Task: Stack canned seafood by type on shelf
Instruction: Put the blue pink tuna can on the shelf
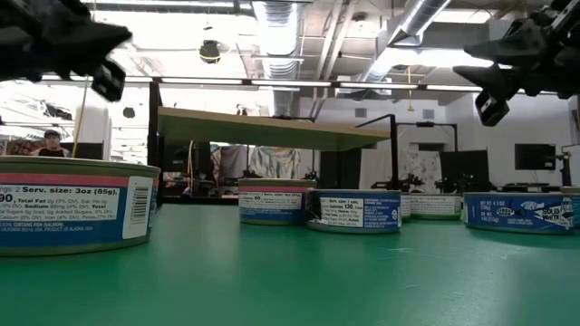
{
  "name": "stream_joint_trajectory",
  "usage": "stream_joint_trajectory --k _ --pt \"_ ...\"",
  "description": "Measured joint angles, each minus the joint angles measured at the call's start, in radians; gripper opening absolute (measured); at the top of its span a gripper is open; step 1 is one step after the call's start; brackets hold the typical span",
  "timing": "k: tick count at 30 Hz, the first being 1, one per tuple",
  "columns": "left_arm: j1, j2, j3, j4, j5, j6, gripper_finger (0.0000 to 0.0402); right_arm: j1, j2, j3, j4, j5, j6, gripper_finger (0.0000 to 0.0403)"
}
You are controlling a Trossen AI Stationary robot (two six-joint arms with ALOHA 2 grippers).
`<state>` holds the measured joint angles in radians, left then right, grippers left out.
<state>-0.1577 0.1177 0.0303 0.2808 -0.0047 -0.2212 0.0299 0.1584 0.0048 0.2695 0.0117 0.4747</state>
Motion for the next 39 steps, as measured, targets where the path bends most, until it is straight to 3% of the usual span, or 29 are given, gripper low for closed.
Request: stream_joint_trajectory --k 2,5,13,21,31,39 --pt "-0.001 0.000 0.000 0.052 0.062 0.036 0.0000 0.048 0.047 0.003 0.055 0.035 -0.013 0.0137" --pt "-0.019 0.000 0.006 0.087 0.074 0.050 0.0000 0.104 0.119 0.033 0.065 0.082 -0.059 0.0137" --pt "-0.128 0.122 0.066 0.075 -0.064 0.137 0.0000 0.135 0.308 0.154 0.102 0.111 -0.124 0.0137" --pt "-0.245 0.379 0.185 0.085 -0.192 0.171 0.0000 0.213 0.635 0.173 0.376 0.111 -0.124 0.0137" --pt "-0.408 0.746 0.399 0.049 -0.327 0.104 0.0000 0.332 0.970 0.433 0.241 0.111 -0.265 0.0137" --pt "-0.522 0.978 0.584 -0.149 -0.462 -0.060 0.0000 0.343 1.195 0.565 0.236 0.118 -0.323 0.0137"
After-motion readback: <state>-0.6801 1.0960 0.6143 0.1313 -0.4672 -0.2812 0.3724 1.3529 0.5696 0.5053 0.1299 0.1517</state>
